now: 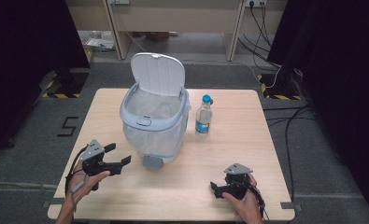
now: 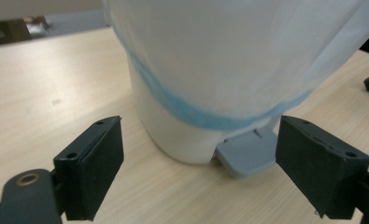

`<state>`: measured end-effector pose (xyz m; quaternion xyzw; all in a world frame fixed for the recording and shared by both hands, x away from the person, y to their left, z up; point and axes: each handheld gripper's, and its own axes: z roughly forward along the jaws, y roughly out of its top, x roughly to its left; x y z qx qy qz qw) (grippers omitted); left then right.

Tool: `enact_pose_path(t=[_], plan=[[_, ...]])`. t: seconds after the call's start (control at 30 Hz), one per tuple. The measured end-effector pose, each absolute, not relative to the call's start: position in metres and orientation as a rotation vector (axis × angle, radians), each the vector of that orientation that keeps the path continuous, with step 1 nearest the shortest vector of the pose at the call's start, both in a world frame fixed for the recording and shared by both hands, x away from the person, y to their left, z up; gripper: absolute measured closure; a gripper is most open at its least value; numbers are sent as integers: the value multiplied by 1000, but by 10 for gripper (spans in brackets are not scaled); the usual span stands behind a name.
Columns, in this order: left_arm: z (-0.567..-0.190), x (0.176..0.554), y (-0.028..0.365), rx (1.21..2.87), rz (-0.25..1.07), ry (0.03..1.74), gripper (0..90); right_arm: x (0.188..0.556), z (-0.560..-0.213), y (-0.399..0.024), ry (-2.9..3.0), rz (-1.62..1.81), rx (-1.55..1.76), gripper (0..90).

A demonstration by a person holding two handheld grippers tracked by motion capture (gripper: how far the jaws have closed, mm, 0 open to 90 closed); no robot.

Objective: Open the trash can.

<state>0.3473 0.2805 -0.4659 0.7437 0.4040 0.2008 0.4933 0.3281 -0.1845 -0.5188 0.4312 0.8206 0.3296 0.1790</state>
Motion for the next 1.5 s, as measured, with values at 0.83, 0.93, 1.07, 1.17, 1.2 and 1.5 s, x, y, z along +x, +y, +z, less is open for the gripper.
enact_pose_path(t=[0.83, 0.93, 1.07, 1.17, 1.2, 1.5], plan=[[-525, 358, 276, 2035, 477, 1145, 146, 330, -518, -187, 2294, 940, 1242, 39], [-525, 358, 274, 2040, 489, 1148, 141, 331, -518, -188, 2289, 943, 1247, 60], [-525, 358, 274, 2039, 492, 1151, 141, 332, -518, -190, 2278, 949, 1247, 91], [-525, 358, 274, 2041, 496, 1153, 140, 332, -517, -192, 2273, 952, 1239, 116], [-525, 358, 274, 2041, 496, 1153, 140, 332, -517, -192, 2273, 952, 1239, 116], [-525, 358, 274, 2040, 496, 1156, 140, 337, -510, -196, 2206, 1010, 1244, 159]])
